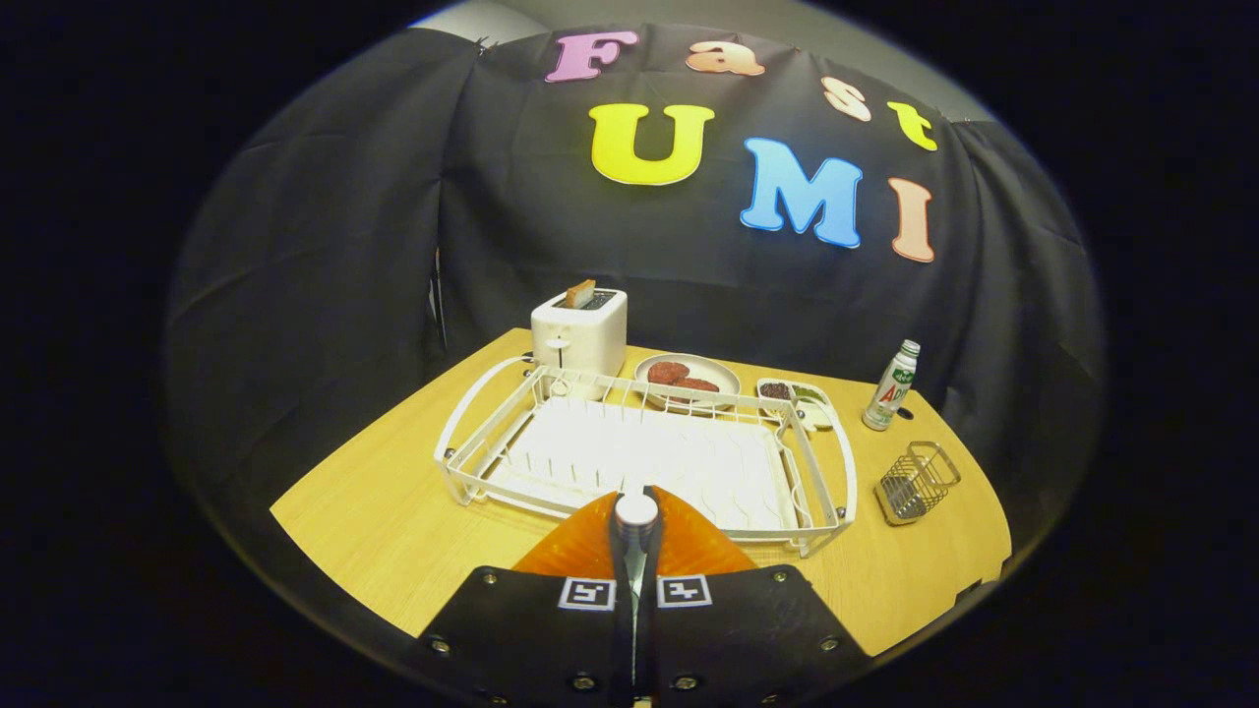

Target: Take the plate from the dish rack, then take the spoon from the basket and place it into the plate.

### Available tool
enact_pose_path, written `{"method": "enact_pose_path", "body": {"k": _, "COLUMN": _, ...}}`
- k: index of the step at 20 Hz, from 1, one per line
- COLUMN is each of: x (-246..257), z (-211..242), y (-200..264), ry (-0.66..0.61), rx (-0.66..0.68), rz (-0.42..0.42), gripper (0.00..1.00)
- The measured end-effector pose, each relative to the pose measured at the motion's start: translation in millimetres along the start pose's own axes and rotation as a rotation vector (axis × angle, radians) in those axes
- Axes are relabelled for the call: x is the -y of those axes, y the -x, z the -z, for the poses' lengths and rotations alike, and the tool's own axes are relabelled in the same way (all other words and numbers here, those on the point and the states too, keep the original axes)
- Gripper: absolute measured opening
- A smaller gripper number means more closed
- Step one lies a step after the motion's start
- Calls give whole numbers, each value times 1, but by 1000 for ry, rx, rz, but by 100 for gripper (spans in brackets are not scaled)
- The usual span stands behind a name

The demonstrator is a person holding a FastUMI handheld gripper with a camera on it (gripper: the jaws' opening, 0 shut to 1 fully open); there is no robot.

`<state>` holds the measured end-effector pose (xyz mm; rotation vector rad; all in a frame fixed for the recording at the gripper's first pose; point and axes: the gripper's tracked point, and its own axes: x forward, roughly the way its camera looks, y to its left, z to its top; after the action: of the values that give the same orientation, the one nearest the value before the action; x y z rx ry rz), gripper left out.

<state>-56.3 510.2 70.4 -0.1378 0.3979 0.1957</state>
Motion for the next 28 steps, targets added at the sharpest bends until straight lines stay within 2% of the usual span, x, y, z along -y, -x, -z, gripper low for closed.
{"method": "enact_pose_path", "body": {"k": 5, "x": -4, "z": 24, "y": -6, "ry": -43, "rx": -28, "rz": 2, "gripper": 1}}
{"method": "enact_pose_path", "body": {"k": 9, "x": 0, "z": 20, "y": -3, "ry": -51, "rx": 14, "rz": 17, "gripper": 2}}
{"method": "enact_pose_path", "body": {"k": 13, "x": 3, "z": 24, "y": 3, "ry": -55, "rx": 23, "rz": 39, "gripper": 12}}
{"method": "enact_pose_path", "body": {"k": 19, "x": 16, "z": 33, "y": 12, "ry": -83, "rx": 26, "rz": 88, "gripper": 15}}
{"method": "enact_pose_path", "body": {"k": 20, "x": 19, "z": 32, "y": 13, "ry": -83, "rx": 30, "rz": 97, "gripper": 23}}
{"method": "enact_pose_path", "body": {"k": 22, "x": 28, "z": 30, "y": 16, "ry": -87, "rx": 36, "rz": 112, "gripper": 45}}
{"method": "enact_pose_path", "body": {"k": 25, "x": 37, "z": 30, "y": 18, "ry": -88, "rx": 43, "rz": 122, "gripper": 47}}
{"method": "enact_pose_path", "body": {"k": 26, "x": 41, "z": 31, "y": 16, "ry": -86, "rx": 44, "rz": 127, "gripper": 55}}
{"method": "enact_pose_path", "body": {"k": 28, "x": 44, "z": 27, "y": 15, "ry": -90, "rx": 57, "rz": 126, "gripper": 57}}
